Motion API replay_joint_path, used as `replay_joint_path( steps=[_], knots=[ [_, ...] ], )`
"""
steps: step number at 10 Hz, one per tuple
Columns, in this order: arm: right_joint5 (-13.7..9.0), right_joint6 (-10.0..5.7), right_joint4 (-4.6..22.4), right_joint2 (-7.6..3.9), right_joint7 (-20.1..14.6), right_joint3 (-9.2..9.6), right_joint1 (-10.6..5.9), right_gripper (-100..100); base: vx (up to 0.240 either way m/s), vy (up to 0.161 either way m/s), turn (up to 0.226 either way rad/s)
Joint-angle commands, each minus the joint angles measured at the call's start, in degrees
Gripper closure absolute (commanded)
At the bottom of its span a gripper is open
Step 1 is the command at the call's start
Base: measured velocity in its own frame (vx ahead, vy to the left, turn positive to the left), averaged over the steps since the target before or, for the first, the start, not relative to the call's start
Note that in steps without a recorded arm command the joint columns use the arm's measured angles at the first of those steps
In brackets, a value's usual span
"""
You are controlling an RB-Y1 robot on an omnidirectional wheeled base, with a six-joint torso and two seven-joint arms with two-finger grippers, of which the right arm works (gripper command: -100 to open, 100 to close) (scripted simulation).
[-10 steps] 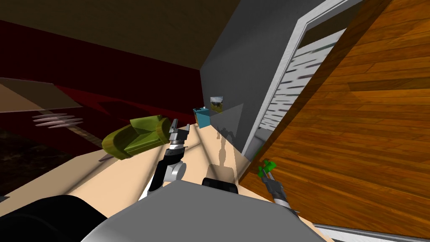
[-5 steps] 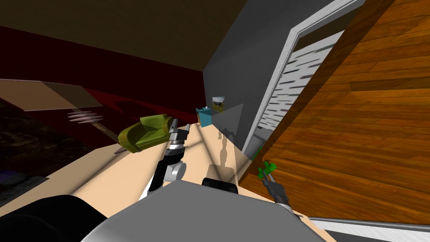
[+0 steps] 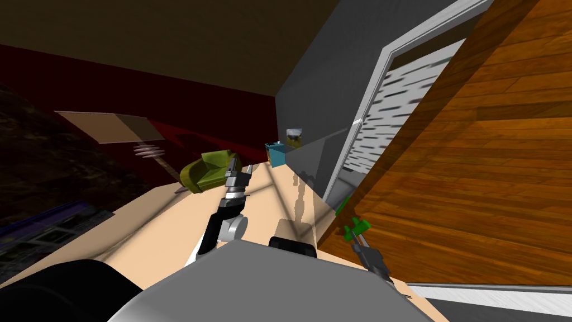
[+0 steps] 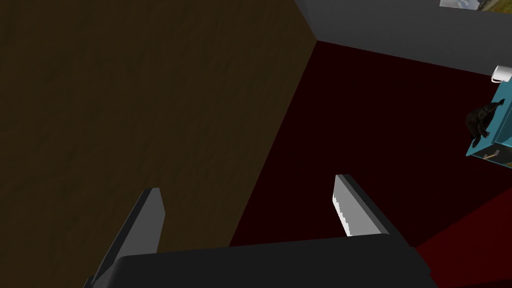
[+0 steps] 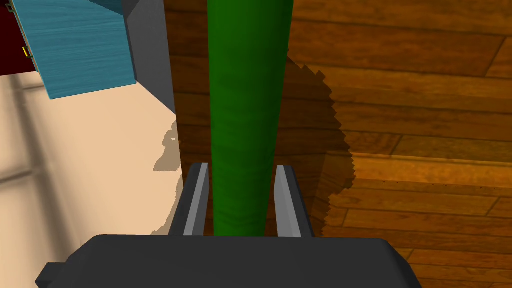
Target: Pull the door open
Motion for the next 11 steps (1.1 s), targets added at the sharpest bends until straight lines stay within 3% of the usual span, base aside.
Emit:
replay_joint_path(
  steps=[1,3,11],
  knots=[
    [0.52,-1.21,0.5,-0.53,-0.93,0.88,0.32,100,-0.234,-0.026,0.116],
    [0.51,-1.24,0.58,-0.65,-0.98,0.85,0.32,100,-0.143,-0.031,0.042],
    [2.04,-4.53,3.86,-1.97,-4.09,2.98,-0.41,100,-0.186,-0.045,0.128]
  ],
)
